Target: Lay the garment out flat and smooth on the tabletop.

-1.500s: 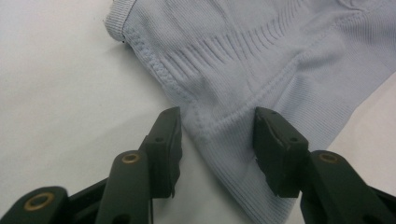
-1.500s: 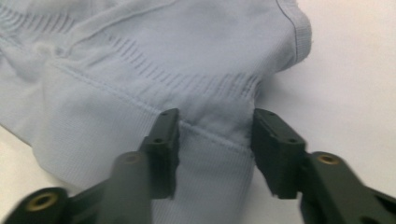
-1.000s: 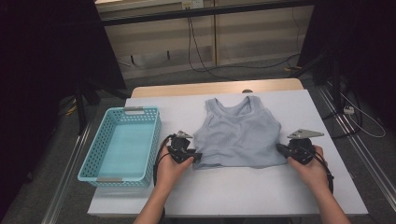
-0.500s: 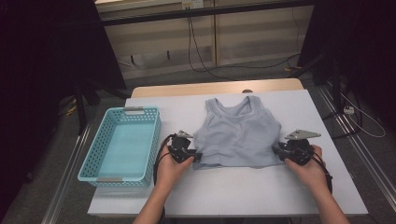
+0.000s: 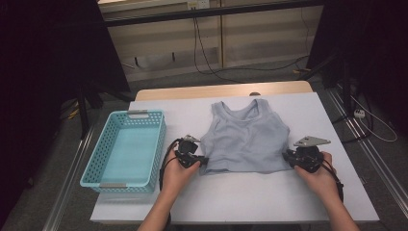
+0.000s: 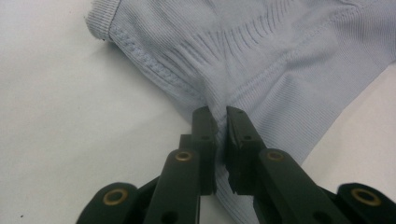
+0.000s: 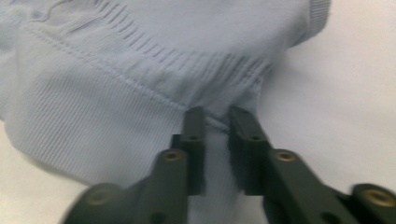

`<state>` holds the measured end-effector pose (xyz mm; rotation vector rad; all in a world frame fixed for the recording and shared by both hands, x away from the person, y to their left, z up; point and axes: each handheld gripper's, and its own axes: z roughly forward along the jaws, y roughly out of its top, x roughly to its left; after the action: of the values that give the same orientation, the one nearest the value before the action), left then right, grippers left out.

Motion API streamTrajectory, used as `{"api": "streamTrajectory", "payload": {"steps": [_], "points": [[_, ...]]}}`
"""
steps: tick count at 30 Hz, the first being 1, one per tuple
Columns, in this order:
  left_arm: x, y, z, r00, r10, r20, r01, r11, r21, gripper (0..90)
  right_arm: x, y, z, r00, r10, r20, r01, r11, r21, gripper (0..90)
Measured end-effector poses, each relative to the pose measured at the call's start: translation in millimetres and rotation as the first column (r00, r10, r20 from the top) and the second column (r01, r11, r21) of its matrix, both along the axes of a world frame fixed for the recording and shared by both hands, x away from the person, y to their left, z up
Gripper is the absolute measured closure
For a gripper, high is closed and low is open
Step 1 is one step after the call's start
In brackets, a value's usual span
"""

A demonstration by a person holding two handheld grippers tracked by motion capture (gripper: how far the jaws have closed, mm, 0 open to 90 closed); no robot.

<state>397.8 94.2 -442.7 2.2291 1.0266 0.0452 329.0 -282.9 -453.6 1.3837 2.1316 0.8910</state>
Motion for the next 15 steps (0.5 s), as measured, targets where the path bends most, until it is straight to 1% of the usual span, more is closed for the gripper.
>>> {"api": "streamTrajectory", "payload": {"steps": [1,3,6,9,10,11,12,14,15], "points": [[-0.1,-0.1,0.0,1.0000,0.002,0.000,-0.002,1.0000,0.000,83.5,0.4,0.7,-0.6,0.9999,0.013,0.001,-0.013,1.000,0.001,85.8],[-0.2,0.4,0.0,1.0000,0.001,-0.008,-0.001,1.0000,-0.006,83.7,1.2,1.5,-0.4,0.9998,0.019,-0.005,-0.019,1.000,0.000,89.5],[-0.9,0.0,-0.3,1.0000,0.009,-0.002,-0.009,0.9999,-0.007,83.7,1.5,2.2,-0.2,0.9997,0.024,-0.002,-0.024,1.000,-0.011,90.0],[0.5,1.9,0.4,0.9999,0.000,-0.017,0.000,0.9998,-0.017,83.8,0.7,2.8,2.0,0.9998,0.018,0.004,-0.018,1.000,-0.018,90.0],[1.0,2.4,0.6,0.9997,0.005,-0.023,-0.005,0.9996,-0.026,83.8,0.1,2.6,3.6,0.9998,0.016,0.014,-0.016,1.000,-0.022,90.0],[1.4,3.0,1.2,0.9996,0.005,-0.027,-0.006,0.9995,-0.033,83.8,-0.1,1.2,5.8,0.9994,0.010,0.034,-0.009,1.000,-0.018,90.0],[1.6,3.2,2.1,0.9997,0.006,-0.025,-0.007,0.9994,-0.035,83.9,-0.3,-1.0,8.7,0.9988,0.002,0.049,-0.002,1.000,-0.003,90.0],[1.4,2.3,4.0,0.9998,0.005,-0.021,-0.006,0.9992,-0.040,84.0,-0.5,-4.9,13.9,0.9981,-0.007,0.062,0.006,1.000,0.016,90.0],[1.3,2.0,5.0,0.9998,-0.004,-0.019,0.004,0.9994,-0.034,83.9,-0.8,-7.3,16.6,0.9971,-0.013,0.075,0.012,1.000,0.024,90.0]]}}
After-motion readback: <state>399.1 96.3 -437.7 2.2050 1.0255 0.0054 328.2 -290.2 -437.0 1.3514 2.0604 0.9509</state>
